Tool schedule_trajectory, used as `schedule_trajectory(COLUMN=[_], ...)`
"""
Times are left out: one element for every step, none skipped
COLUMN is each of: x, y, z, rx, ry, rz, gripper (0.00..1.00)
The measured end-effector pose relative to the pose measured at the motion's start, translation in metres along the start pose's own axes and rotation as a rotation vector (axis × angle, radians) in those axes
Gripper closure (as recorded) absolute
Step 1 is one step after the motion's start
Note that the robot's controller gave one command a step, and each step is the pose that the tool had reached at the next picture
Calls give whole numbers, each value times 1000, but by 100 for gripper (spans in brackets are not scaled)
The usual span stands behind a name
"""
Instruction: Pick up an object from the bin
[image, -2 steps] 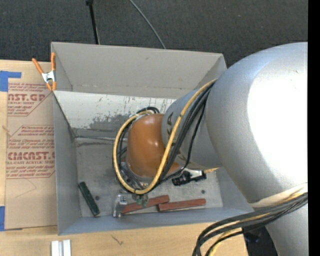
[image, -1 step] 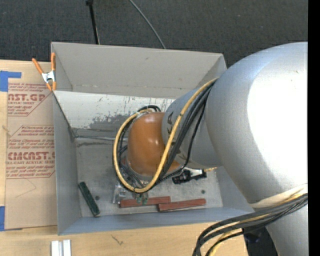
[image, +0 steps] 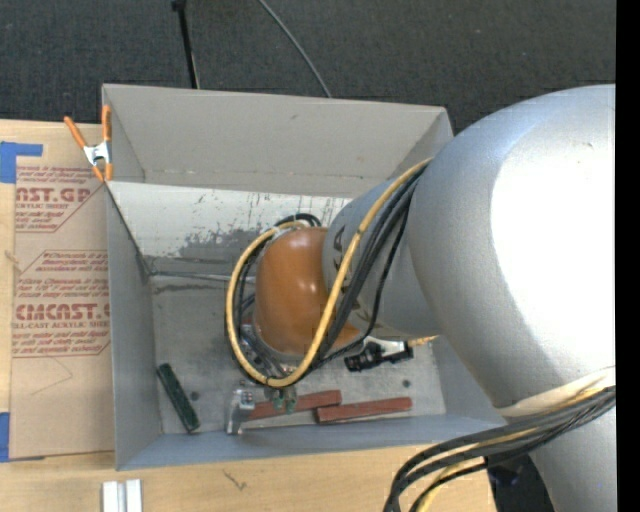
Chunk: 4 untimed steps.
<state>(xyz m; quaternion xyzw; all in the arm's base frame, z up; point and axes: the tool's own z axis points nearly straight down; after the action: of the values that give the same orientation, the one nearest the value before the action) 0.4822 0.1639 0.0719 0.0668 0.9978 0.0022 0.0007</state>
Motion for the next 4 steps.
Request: schedule_trajectory(x=[-3,-3,-13,-17], y=[0,0,-45,-55], z=[-3,-3,-91,-112], rx=[-2,-2,5,4], ry=[-10,-10,4,-1], rz=[2,2,-276,-329], gripper=[100,100,0,0])
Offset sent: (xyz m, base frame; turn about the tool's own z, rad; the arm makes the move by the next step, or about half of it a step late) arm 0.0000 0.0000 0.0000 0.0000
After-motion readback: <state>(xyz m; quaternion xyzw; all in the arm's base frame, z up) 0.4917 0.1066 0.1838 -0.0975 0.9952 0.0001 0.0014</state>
